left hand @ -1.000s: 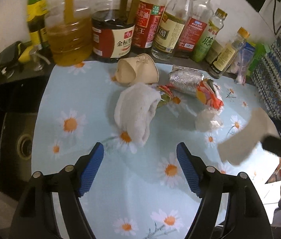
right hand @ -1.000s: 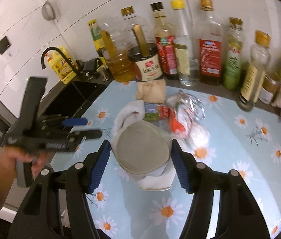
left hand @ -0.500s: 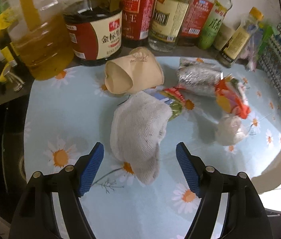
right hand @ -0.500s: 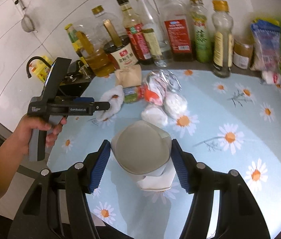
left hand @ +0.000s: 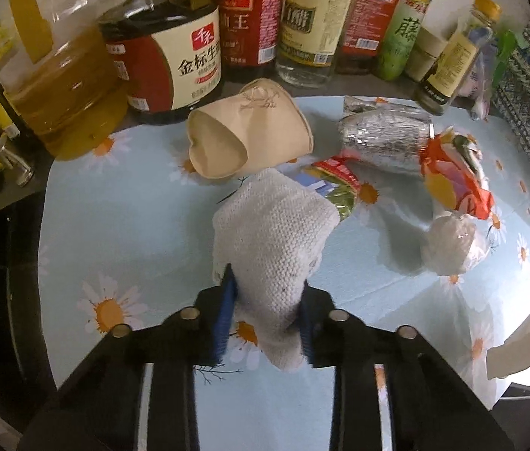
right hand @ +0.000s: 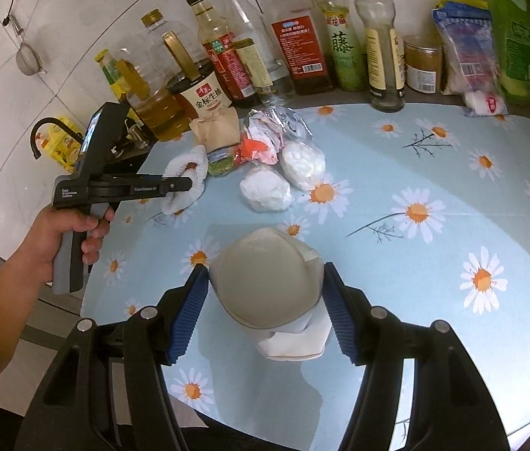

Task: Collect trash
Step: 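Lift the white paper cup with the right tool while the left holds the grey cloth, then carry the grey cloth and paper cup down to the black bin with both tools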

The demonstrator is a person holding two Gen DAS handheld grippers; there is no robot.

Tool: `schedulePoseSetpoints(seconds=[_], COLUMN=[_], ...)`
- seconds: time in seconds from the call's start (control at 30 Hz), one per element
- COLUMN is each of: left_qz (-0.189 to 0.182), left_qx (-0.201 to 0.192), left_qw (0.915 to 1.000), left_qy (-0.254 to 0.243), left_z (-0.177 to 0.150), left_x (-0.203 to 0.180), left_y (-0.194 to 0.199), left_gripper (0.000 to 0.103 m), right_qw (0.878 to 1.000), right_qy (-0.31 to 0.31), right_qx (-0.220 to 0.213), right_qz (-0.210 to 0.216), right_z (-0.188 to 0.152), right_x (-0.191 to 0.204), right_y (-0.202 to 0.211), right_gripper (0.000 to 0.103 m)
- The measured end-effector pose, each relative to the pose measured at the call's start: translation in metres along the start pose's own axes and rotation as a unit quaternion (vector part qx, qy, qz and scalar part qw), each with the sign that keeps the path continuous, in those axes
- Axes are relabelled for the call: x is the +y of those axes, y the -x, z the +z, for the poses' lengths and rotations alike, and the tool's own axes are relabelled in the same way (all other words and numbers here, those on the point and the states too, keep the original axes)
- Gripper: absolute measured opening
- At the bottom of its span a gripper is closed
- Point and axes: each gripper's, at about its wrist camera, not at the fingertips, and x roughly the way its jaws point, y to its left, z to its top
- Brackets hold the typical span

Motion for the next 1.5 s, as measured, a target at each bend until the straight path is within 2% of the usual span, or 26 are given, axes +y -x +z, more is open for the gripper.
schedulePoseSetpoints(seconds=[0.13,0.6,1.1,1.5], left_qz=[-0.004,-0.017,-0.05,-0.088], left_qx=[-0.007,-0.039,-0.056,-0.056], left_qw=[1.0,0.9991,0.9971,0.9944], left_qy=[-0.002,-0.003,0.014,0.012], left_z=[-0.003,-0.031,-0.112,-0.189], left_x=[0.003,0.0,-0.001,-0.014], left_y=[0.005,0.047,0.095,0.126], left_gripper=[0.02,0.02,0.02,0.02], right_qw=[1.0,1.0,1.0,0.999], right_qy=[-0.005,0.009,0.027,0.04], right_qx=[-0.007,-0.016,-0.01,0.002], right_qz=[-0.004,-0.007,-0.006,0.005], right_z=[-0.006,-0.016,-0.04,-0.079], right_x=[0.003,0.023,0.064,0.106], right_y=[0.005,0.01,0.011,0.011], right_gripper=[0.061,0.061,0.061,0.061])
